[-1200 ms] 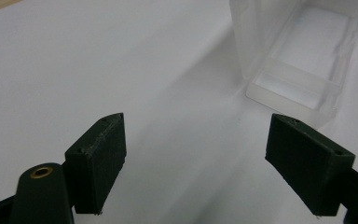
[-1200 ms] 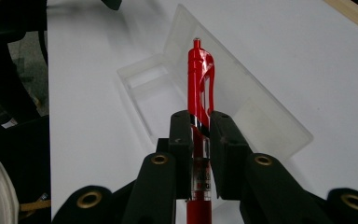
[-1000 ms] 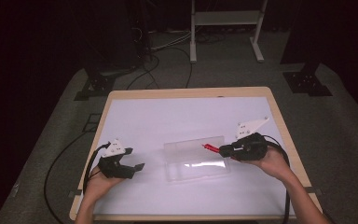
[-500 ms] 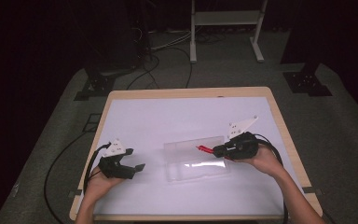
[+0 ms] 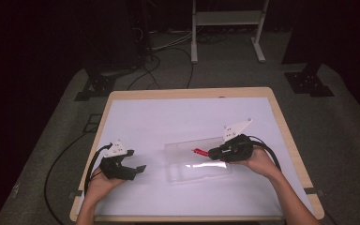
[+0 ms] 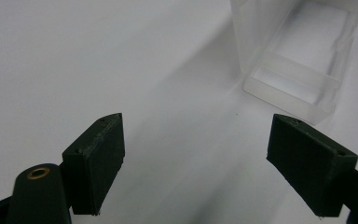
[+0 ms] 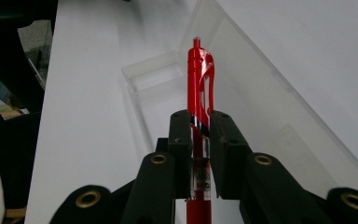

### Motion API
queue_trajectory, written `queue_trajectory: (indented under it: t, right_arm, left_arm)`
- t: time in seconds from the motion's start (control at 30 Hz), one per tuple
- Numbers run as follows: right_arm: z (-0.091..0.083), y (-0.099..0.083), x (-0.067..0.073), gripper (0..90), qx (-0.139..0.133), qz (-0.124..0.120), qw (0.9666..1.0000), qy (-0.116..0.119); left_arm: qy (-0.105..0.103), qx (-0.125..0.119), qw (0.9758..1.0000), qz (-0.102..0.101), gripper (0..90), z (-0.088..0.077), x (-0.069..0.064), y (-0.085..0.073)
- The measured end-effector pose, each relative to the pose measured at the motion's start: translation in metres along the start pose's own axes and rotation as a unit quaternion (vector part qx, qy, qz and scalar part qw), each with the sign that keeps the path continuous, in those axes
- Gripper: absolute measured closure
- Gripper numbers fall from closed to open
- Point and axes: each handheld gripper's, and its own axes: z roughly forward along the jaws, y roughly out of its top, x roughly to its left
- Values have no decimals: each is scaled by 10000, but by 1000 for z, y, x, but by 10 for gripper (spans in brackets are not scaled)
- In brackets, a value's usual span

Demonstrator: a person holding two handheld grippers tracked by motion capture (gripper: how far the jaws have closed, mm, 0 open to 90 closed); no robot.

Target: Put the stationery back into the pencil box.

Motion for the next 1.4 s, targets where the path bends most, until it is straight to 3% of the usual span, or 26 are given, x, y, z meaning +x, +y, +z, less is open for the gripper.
queue_trajectory:
  t: [0.8, 1.4]
  right_arm:
    - [27, 1, 0, 785, 118, -154, 9994, 278]
    - [55, -2, -1, 785, 567, -290, 9973, 375]
  left_arm:
    - [-7, 0, 10000, 2, 181, 1, -1, 1]
    - [-25, -38, 10000, 0, 182, 1, -1, 1]
